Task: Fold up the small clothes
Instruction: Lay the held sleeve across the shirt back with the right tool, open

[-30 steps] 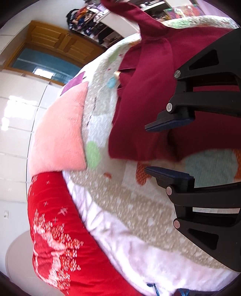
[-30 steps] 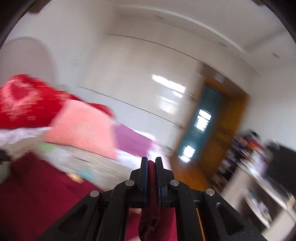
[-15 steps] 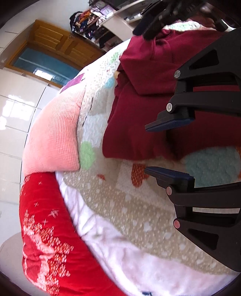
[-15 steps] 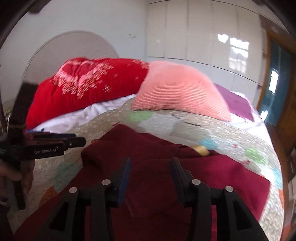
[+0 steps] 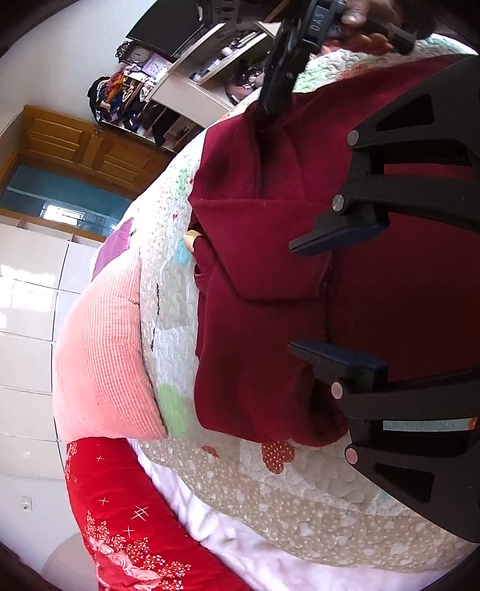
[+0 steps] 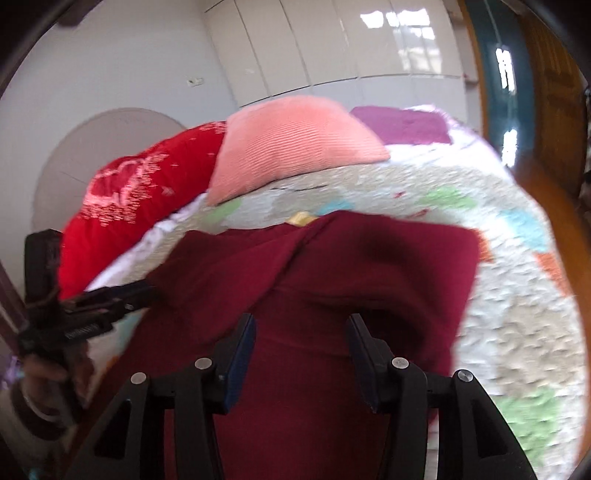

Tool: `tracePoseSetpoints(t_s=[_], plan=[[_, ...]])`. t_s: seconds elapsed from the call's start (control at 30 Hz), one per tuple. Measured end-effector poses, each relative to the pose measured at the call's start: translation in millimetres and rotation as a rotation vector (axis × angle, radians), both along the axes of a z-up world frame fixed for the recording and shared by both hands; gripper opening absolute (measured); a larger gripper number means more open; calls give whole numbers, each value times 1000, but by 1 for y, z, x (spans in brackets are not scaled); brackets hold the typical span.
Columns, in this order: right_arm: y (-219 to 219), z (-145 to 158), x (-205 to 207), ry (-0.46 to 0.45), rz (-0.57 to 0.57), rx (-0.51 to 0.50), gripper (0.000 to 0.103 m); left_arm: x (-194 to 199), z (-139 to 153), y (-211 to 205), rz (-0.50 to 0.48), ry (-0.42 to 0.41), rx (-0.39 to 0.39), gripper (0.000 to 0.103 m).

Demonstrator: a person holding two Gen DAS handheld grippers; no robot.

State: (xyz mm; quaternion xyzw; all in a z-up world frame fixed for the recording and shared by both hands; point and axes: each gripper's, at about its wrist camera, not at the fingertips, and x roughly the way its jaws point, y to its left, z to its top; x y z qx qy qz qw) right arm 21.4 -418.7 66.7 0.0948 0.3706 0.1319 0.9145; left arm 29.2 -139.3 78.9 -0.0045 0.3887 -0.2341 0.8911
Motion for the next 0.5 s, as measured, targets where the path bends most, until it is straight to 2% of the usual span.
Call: tracePoseSetpoints(t_s=[0.13,0.27,0.33,0.4,0.5], plan=[[35,-9,25,14,78,39,48,5,1,12,25,11,-6,47],[61,-39,63,144,110,49,48,6,3,33,50,0,-2,47],[67,-51,75,204,117,68,40,6,3,41,56,-2,0,47],[74,-46,84,182,133,124,40,8,2,48,58,-2,-1,47],[89,-33,103,134,145,157,40,11,2,54,48,3,-22,47]])
